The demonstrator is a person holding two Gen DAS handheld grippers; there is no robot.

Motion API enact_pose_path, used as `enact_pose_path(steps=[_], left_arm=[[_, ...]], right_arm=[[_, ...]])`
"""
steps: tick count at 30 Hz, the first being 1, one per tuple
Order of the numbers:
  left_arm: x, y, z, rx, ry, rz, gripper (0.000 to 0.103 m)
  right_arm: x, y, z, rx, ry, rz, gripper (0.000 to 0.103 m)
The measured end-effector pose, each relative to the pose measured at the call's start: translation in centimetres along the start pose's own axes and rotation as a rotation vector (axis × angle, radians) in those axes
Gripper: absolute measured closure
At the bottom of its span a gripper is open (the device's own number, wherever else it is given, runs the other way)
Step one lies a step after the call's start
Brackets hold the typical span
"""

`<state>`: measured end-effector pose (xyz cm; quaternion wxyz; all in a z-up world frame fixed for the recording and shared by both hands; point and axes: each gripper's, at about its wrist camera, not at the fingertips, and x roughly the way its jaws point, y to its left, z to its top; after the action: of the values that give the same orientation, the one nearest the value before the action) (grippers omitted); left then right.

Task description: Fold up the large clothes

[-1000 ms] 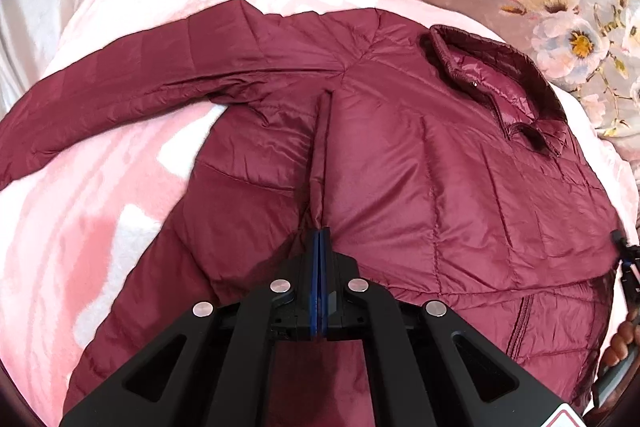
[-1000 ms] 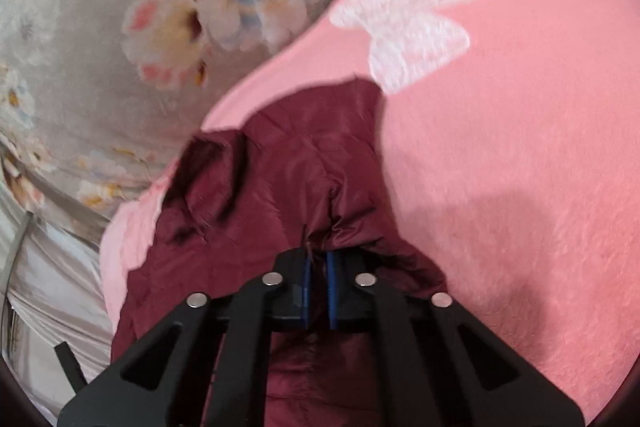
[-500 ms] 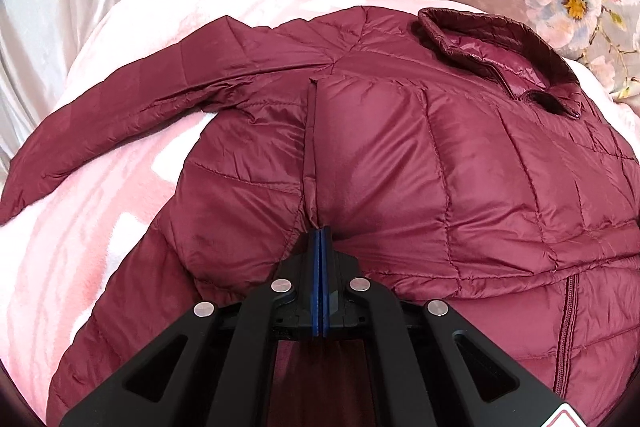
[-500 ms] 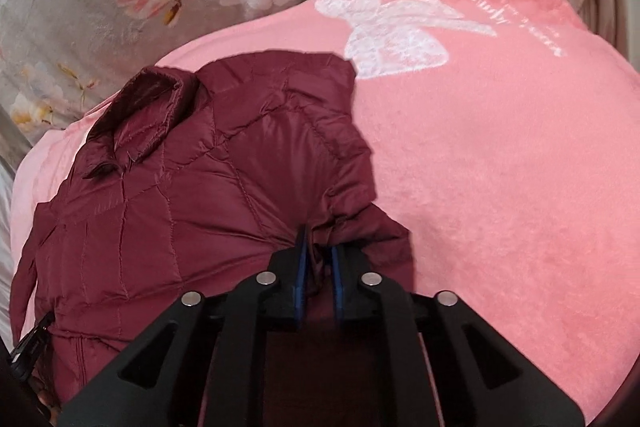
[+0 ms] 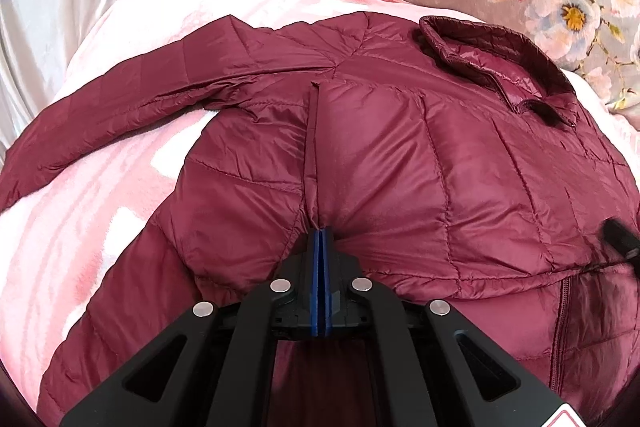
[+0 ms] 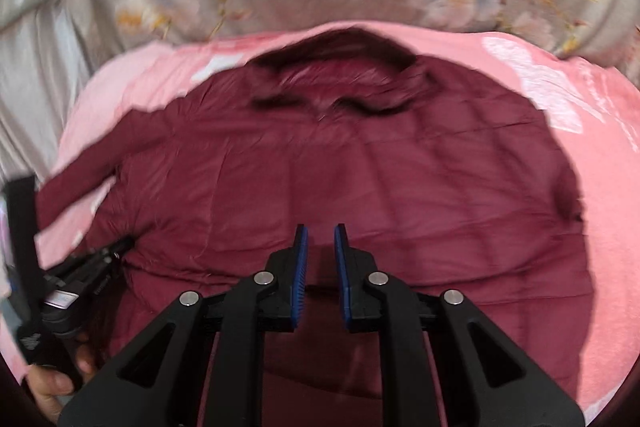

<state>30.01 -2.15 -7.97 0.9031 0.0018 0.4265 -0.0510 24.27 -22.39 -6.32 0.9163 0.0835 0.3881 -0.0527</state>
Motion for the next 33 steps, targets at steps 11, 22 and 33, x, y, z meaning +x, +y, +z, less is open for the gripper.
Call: enact_pose_path(steps=[11, 22, 33], left_arm=[[0.0, 0.1, 0.1, -0.011, -0.004, -0.021, 0.098], [-4.3, 12.7, -0.1, -0.402, 0.034, -0.210, 0.071], [-4.7, 35.9, -0.2, -0.883, -0.016, 0.060, 0.069]], right_arm=[[2.3, 1.6, -1.9, -0.054, 0.040, -0.088, 0.091], [2.3, 1.5, -1.8, -0.054, 0.041, -0.088, 0.091], [2.2, 1.5, -1.7, -0.062, 0.040, -0.094, 0.090]])
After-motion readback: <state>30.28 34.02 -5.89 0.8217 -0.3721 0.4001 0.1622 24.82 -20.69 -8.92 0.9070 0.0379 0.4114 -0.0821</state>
